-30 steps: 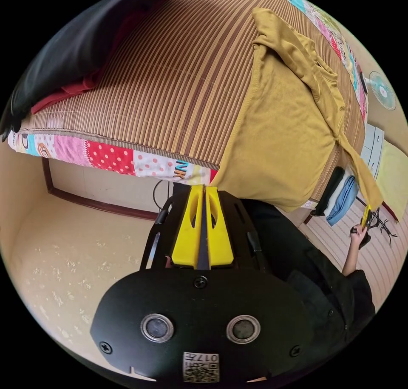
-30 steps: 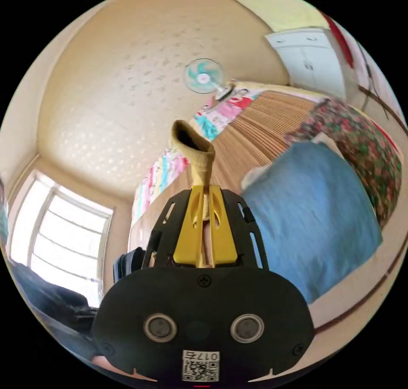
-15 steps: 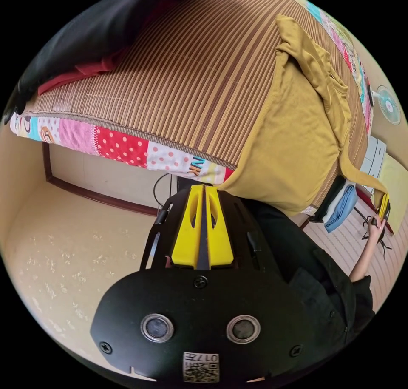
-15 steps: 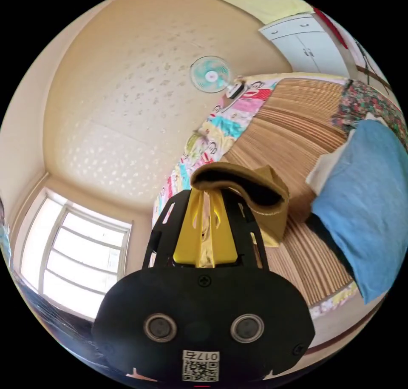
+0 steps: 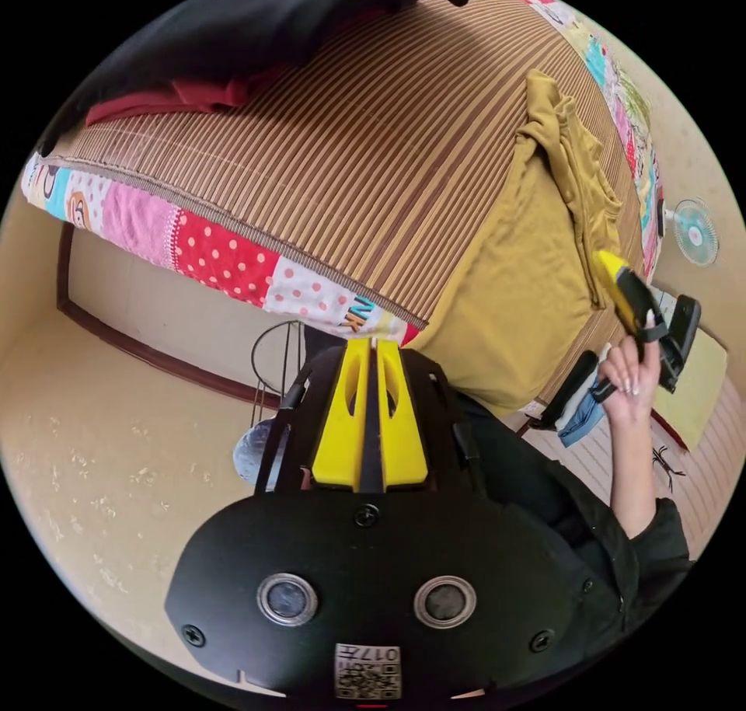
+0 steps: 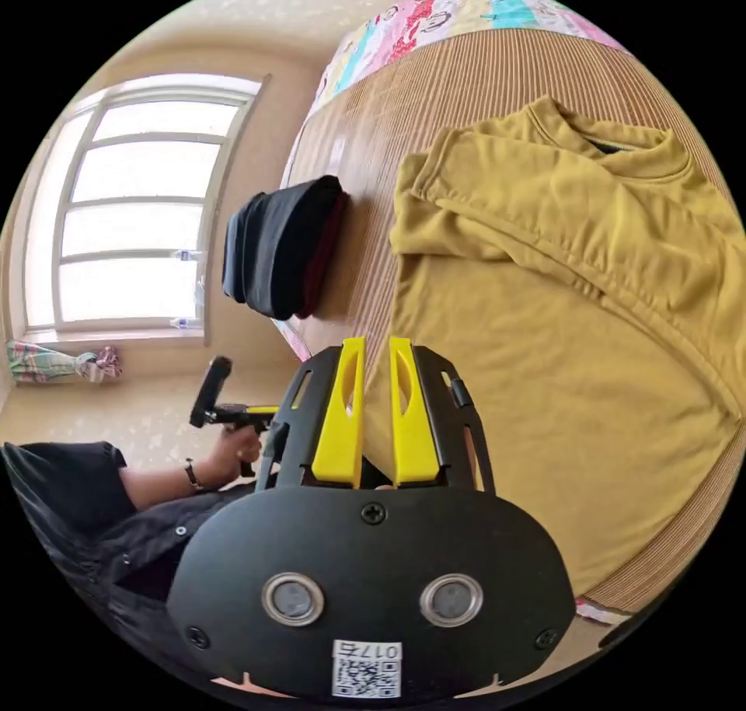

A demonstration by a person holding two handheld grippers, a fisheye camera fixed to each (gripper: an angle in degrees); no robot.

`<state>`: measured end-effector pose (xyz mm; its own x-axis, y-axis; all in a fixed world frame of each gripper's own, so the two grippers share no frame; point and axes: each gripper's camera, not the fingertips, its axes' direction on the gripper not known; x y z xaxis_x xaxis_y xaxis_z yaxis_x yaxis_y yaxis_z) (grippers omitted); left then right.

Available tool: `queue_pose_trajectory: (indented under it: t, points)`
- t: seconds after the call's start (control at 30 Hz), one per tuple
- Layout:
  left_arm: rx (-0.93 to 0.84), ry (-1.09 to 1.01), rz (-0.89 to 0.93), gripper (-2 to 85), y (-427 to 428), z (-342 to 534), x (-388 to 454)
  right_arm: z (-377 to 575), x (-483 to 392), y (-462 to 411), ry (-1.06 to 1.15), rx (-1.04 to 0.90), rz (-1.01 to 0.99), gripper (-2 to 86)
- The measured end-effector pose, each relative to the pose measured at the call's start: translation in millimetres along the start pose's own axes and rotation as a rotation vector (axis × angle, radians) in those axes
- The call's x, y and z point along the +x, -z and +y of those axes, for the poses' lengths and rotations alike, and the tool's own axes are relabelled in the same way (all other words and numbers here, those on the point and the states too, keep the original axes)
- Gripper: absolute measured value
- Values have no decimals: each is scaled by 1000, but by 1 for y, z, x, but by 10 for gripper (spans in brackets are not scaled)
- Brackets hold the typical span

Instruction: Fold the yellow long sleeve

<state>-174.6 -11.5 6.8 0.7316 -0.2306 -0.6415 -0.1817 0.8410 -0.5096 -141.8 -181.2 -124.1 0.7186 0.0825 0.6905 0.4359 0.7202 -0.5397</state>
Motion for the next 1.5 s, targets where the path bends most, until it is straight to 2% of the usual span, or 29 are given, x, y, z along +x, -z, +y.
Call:
queue_pose_trajectory:
  t: [0.23,0.4,0.47,0.57,0.67,0.77,0.87,1.03,1.2,1.3,1.4,1.5]
  points:
    - [163,-183,146,65,44,-77,65,55,85,16,-198,-94,244,19]
    - [269,-353,145,63,75,-150,136,70,93,37,-282,-55,670,8]
    - [267,-404,132,69,77,-186,162,72,85,31,-272,-39,721,6]
    - [225,-452,65,77,61,-224,185,72,87,1,-295,-100,710,6]
    - [133,-434,-26,71,31,-247,187,77,82,-2,-393,27,741,6]
    - [153,-423,16,55,35,-245,180,75,82,0,-471,74,746,6]
    - [226,-472,107,34,63,-222,176,70,86,6,-468,63,729,6]
    - [278,-471,155,25,89,-188,160,73,101,27,-442,75,641,6]
    - [214,-363,84,36,74,-198,135,76,124,62,-477,83,496,8]
    - [202,-348,141,74,75,-194,119,75,132,92,-436,59,431,11]
    - [157,-341,112,86,69,-172,106,97,127,132,-412,161,551,18]
    - [103,-372,56,99,47,-133,96,117,143,152,-426,110,520,36]
